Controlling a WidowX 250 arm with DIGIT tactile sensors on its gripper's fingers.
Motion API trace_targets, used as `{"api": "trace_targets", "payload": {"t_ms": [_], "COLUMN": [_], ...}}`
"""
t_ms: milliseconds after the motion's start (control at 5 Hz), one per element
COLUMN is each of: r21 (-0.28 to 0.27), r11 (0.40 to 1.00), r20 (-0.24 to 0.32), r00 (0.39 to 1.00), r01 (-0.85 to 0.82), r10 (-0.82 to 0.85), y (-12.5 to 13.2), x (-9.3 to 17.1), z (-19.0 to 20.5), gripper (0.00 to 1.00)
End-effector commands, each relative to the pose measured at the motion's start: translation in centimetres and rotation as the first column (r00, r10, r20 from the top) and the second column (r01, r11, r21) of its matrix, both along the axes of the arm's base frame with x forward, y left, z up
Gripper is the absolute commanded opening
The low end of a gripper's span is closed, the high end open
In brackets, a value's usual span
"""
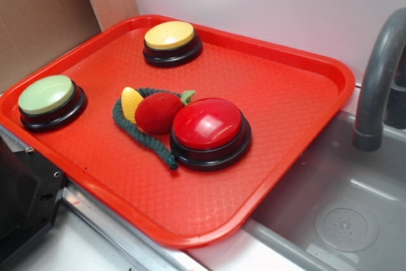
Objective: Push the yellow button.
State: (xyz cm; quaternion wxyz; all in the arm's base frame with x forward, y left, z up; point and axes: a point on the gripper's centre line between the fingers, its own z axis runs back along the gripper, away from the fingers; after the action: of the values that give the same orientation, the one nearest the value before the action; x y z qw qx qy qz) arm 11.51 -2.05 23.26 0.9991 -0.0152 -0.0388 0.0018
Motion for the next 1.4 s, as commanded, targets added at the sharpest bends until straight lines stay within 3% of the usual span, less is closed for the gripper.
{"api": "trace_targets", "payload": {"t_ms": [0,200,400,800,1000,1200], "r21": [0.0,0.045,0.056,0.061,0.081,0.069], "r11": [1.0,0.992,0.996,0.998,0.996,0.997], "r20": [0.0,-0.034,0.007,0.148,0.148,0.183], "r00": [1.0,0.992,0.998,0.989,0.989,0.983], "r01": [0.0,-0.119,-0.066,-0.022,-0.02,0.018], "r10": [0.0,0.121,0.066,0.013,0.008,-0.031], "y": [0.0,3.7,4.8,6.5,7.1,7.4], "x": [0.0,3.7,7.8,13.6,15.4,16.8], "z": [0.0,-2.8,-4.5,-8.7,-10.8,-12.9], "gripper": [1.0,1.0,1.0,1.0,1.0,1.0]}}
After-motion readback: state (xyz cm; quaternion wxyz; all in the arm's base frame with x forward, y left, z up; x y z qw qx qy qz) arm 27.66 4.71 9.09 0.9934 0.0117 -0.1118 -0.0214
